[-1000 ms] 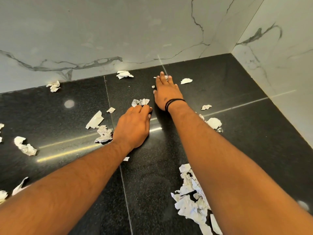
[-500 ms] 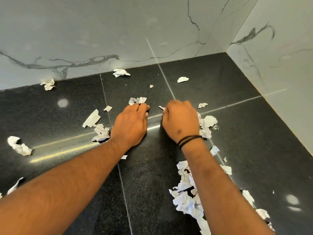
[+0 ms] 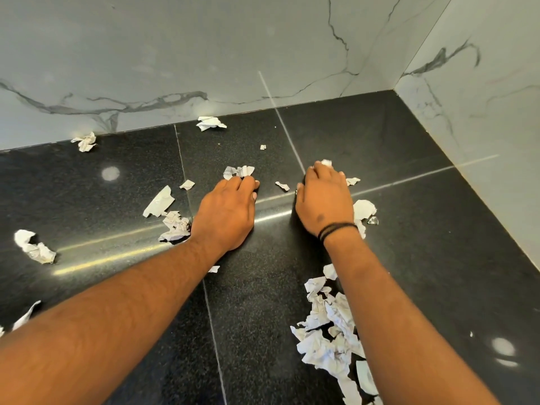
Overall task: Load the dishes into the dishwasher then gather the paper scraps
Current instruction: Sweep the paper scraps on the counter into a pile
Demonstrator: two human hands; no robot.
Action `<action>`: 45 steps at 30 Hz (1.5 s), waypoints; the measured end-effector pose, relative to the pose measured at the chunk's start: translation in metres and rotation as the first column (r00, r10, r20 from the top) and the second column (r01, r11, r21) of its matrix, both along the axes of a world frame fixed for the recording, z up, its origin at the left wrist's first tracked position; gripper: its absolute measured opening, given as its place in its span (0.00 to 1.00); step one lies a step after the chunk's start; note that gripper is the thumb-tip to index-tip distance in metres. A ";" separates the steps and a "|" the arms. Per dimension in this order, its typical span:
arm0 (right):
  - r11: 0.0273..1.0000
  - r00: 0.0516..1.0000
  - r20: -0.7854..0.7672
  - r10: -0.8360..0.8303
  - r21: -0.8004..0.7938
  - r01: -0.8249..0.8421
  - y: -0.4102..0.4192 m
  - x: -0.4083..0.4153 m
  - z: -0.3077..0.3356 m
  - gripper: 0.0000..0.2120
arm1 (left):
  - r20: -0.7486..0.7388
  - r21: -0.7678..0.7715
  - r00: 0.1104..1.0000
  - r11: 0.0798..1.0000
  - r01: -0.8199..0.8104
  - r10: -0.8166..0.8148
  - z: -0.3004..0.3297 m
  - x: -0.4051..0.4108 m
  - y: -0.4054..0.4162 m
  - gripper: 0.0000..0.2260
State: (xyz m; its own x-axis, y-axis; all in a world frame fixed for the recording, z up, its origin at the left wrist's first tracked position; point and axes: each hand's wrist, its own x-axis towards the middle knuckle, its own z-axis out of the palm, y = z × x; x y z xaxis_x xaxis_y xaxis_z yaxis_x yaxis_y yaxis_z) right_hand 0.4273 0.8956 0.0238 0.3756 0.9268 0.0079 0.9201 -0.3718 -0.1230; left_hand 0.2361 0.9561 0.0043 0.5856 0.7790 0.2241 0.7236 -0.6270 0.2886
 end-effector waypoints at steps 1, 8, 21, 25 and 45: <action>1.000 1.000 0.027 -0.010 0.026 0.009 -0.014 -0.007 0.002 0.18 | 0.003 0.001 1.000 1.000 -0.001 0.001 0.000 0.000 0.000 0.09; 0.958 1.000 -0.020 0.022 0.287 -0.016 -0.002 -0.033 0.021 0.09 | 0.009 0.008 1.000 1.000 0.000 0.000 0.001 0.001 -0.001 0.09; 0.985 0.976 -0.152 0.158 -0.042 -0.166 0.037 -0.044 -0.003 0.25 | 0.000 0.033 1.000 0.999 0.003 -0.003 -0.001 0.001 0.000 0.08; 0.991 0.981 -0.187 0.054 0.131 -0.029 -0.028 -0.071 0.001 0.19 | 0.032 0.031 0.999 0.999 0.005 -0.006 -0.002 0.000 -0.001 0.09; 0.790 0.708 -0.706 0.020 0.445 0.422 -0.019 -0.157 -0.011 0.24 | -0.055 -0.181 0.998 0.983 0.033 -0.044 0.023 -0.002 -0.005 0.14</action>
